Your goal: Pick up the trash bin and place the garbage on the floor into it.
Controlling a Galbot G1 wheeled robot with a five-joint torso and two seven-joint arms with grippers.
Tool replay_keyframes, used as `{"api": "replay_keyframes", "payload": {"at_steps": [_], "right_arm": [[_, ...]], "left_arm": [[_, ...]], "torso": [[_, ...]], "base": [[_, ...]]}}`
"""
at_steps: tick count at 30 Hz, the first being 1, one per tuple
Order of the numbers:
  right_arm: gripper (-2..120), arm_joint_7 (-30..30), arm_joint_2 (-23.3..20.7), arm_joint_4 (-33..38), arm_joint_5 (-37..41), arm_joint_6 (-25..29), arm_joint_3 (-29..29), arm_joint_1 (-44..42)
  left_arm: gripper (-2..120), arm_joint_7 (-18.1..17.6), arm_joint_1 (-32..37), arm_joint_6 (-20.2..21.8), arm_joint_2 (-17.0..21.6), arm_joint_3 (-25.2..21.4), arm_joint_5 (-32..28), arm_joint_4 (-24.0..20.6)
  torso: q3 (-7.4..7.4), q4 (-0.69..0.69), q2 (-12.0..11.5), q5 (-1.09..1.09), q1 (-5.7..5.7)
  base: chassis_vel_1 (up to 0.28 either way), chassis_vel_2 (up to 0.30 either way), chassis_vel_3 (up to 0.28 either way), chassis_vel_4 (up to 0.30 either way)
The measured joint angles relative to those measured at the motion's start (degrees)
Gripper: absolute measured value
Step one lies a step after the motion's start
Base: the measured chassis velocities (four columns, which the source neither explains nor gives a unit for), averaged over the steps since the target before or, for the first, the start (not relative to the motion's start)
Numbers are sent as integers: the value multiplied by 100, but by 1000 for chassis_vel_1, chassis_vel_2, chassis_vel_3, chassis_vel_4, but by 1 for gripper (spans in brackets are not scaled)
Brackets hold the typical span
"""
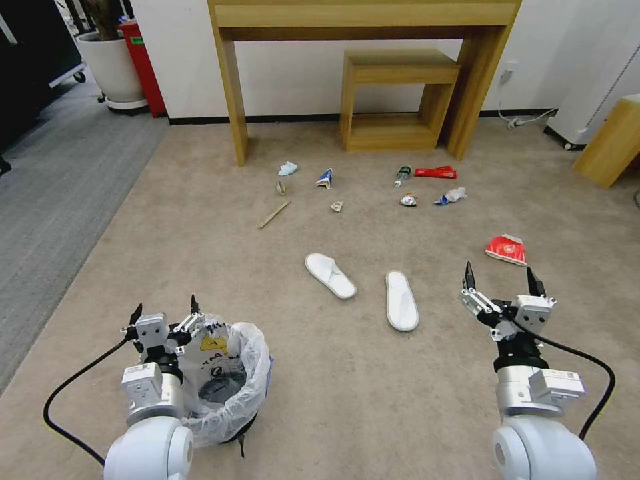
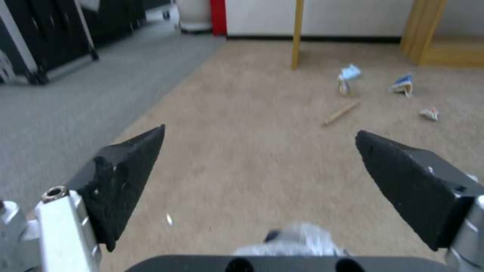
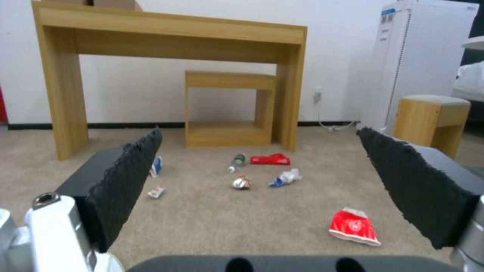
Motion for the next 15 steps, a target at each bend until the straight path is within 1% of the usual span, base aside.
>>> {"api": "replay_keyframes", "payload": {"at_steps": [1,2,3,4,5,6,7,9,10,11,12,14,15], "right_arm": [[100,1,-18,11,28,-11,2,-12],[100,1,-18,11,28,-11,2,-12],[100,-2,-30,25,48,-26,9,-23],[100,1,-42,34,72,-33,10,-29],[100,6,-58,44,99,-50,16,-27],[100,12,-66,43,111,-53,21,-25],[100,12,-66,43,111,-53,21,-25],[100,28,-83,33,138,-53,29,-13],[100,32,-84,29,140,-51,29,-13],[100,32,-84,29,140,-51,29,-13],[100,37,-83,17,151,-47,30,-15],[100,42,-70,6,154,-41,27,-15],[100,42,-70,6,154,-41,27,-15]], "left_arm": [[100,-167,1,171,169,2,-371,-1],[100,-167,1,171,169,2,-371,-1],[100,-332,13,386,333,5,-745,-16],[100,-484,42,592,519,5,-1122,-50],[100,-665,103,866,868,1,-1617,-119],[100,-779,140,1047,1098,-8,-1901,-171],[100,-779,140,1047,1098,-8,-1901,-171],[100,-1138,257,1571,1796,-10,-2826,-316],[100,-1220,283,1653,1968,-10,-3039,-331],[100,-1220,283,1653,1968,-10,-3039,-331],[100,-1428,339,1841,2348,-11,-3550,-341],[100,-1654,397,1998,2690,-10,-4084,-297],[100,-1654,397,1998,2690,-10,-4084,-297]], "torso": [[0,1,0,1,0],[0,1,0,1,0],[0,0,0,0,0],[0,0,0,-2,0],[0,0,0,-1,0],[0,0,0,-1,0],[0,0,0,-1,0],[0,2,0,-2,0],[0,0,0,-1,0],[0,0,0,-1,0],[0,0,0,2,0],[0,0,0,-1,0],[0,0,0,-1,0]], "base": [[0,0,0,0],[0,0,0,0],[0,0,0,0],[0,0,0,0],[0,0,0,0],[0,0,0,0],[0,0,0,0],[0,0,0,0],[0,0,0,0],[0,0,0,0],[0,0,0,0],[0,0,0,0],[0,0,0,0]]}}
